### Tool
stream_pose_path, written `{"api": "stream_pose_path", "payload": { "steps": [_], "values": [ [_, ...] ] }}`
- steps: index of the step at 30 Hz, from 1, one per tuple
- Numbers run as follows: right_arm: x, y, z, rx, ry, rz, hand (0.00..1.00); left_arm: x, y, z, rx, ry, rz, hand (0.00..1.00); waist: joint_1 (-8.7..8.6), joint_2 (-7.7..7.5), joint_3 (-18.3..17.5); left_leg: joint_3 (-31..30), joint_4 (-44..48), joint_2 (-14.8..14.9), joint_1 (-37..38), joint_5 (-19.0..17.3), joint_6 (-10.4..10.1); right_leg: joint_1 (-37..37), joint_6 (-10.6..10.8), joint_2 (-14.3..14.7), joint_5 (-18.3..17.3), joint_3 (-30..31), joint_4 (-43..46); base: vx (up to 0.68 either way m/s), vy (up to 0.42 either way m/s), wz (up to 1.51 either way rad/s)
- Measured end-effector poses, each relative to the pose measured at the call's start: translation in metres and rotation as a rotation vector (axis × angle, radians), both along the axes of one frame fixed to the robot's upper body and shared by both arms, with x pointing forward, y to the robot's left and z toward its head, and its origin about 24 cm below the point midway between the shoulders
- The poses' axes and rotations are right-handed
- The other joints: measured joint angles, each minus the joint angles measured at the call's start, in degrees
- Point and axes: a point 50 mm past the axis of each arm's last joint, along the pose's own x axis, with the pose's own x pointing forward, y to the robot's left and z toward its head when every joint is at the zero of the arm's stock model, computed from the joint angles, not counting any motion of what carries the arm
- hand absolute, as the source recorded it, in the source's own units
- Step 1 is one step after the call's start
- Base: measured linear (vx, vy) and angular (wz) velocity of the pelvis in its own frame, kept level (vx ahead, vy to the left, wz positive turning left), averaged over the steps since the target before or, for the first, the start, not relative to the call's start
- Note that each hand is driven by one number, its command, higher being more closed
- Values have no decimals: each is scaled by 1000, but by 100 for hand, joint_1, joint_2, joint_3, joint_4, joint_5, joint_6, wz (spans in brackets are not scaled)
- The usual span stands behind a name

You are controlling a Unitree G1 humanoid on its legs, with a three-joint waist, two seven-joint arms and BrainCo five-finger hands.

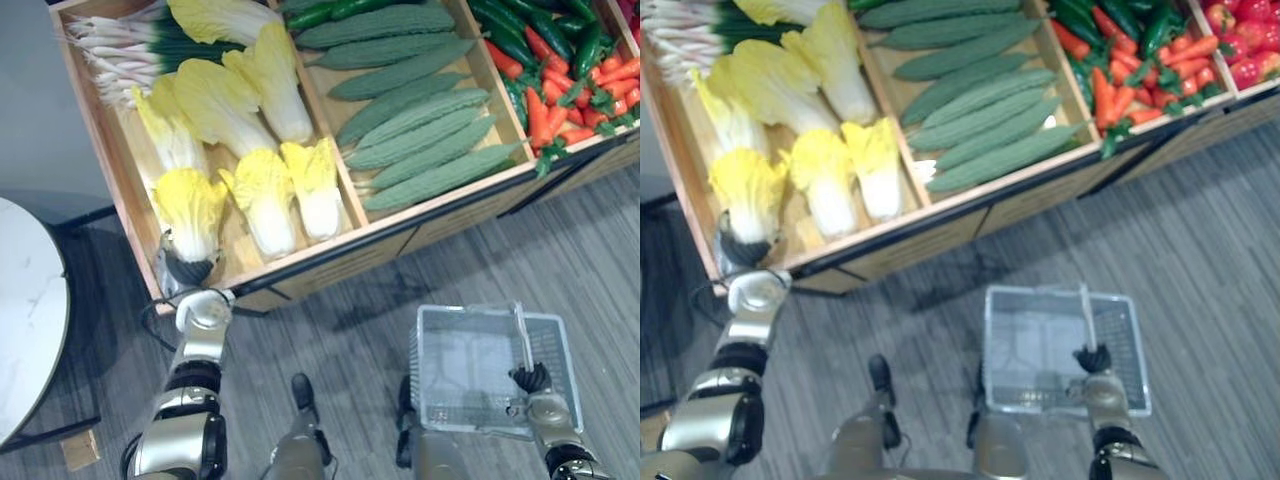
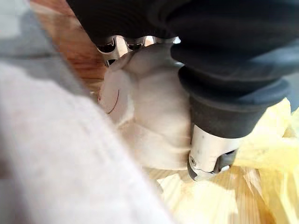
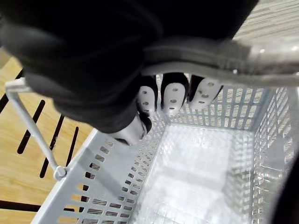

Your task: Pick vegetable in the basket

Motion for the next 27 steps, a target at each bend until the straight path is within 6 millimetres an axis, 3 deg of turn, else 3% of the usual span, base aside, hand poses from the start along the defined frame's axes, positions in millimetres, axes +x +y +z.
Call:
{"api": "stream_pose_path", "payload": {
  "steps": [11, 15, 17, 21, 27],
  "values": [
    [0, -2, -1, -4, 18, 7, 100, 9, 2, 6, 8, 49, -44, 100, 0, -4, 30, -7, 1, -49, 81, 4, 6, 96, 31, -47, 39, 5, -23, 6, 0, 0],
    [-1, -2, -1, 1, 22, 12, 100, 11, -2, 9, -82, -6, -50, 100, -1, -3, 29, -32, 1, -62, 89, 4, 6, 117, 31, -57, 39, -14, -22, 5, 0, 1],
    [-4, -3, -2, 2, 27, 6, 100, 7, -14, 7, -182, -69, -71, 100, -22, -9, 35, -149, 1, -86, 85, 5, 7, 130, 31, -76, 38, -46, -22, 31, 0, 9],
    [-17, -9, -7, 7, 37, -53, 100, -13, -56, 6, -367, -268, -107, 100, -56, -25, 49, -333, 2, -124, 90, 7, 9, 217, 31, -116, 37, -123, 6, 54, 9, 17],
    [-21, -7, -10, 14, 38, -71, 100, -25, -64, 6, -461, -368, -47, 100, -106, -26, 50, -423, 0, -103, 157, 7, 9, 289, 11, -104, 17, -163, 92, 9, 0, 5]
  ]
}}
